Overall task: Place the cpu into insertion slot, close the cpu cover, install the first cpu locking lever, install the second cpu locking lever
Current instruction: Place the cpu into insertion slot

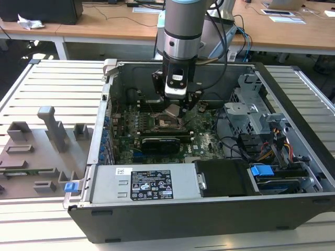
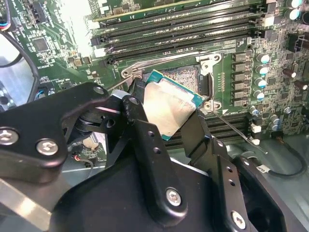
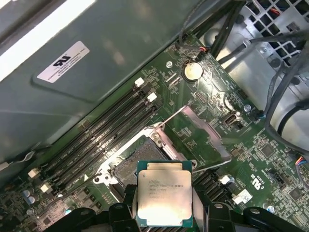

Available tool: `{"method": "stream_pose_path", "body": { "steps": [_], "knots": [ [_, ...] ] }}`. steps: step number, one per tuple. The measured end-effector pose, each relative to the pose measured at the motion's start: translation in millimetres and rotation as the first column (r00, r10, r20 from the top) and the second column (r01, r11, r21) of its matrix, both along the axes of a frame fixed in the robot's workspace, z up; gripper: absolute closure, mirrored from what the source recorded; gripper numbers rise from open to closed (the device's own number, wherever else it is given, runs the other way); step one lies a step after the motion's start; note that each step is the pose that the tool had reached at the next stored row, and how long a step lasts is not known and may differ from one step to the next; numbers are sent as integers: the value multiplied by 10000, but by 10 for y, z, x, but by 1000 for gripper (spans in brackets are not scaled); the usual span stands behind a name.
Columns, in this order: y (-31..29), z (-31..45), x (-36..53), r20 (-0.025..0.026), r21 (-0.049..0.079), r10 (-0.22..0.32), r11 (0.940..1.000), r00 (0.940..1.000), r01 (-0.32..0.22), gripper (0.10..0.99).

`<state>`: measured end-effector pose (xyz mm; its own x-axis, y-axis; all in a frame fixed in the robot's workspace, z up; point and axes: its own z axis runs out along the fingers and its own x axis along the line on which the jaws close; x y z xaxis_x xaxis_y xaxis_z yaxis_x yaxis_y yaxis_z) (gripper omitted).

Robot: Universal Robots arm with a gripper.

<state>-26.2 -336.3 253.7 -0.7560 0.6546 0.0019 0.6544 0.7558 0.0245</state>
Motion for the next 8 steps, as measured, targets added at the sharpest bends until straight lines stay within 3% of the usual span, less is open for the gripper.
{"method": "stream_pose_path", "body": {
  "steps": [8],
  "knots": [
    [0,0,0,2,-64,-707,9975,9975,707,545]
  ]
}}
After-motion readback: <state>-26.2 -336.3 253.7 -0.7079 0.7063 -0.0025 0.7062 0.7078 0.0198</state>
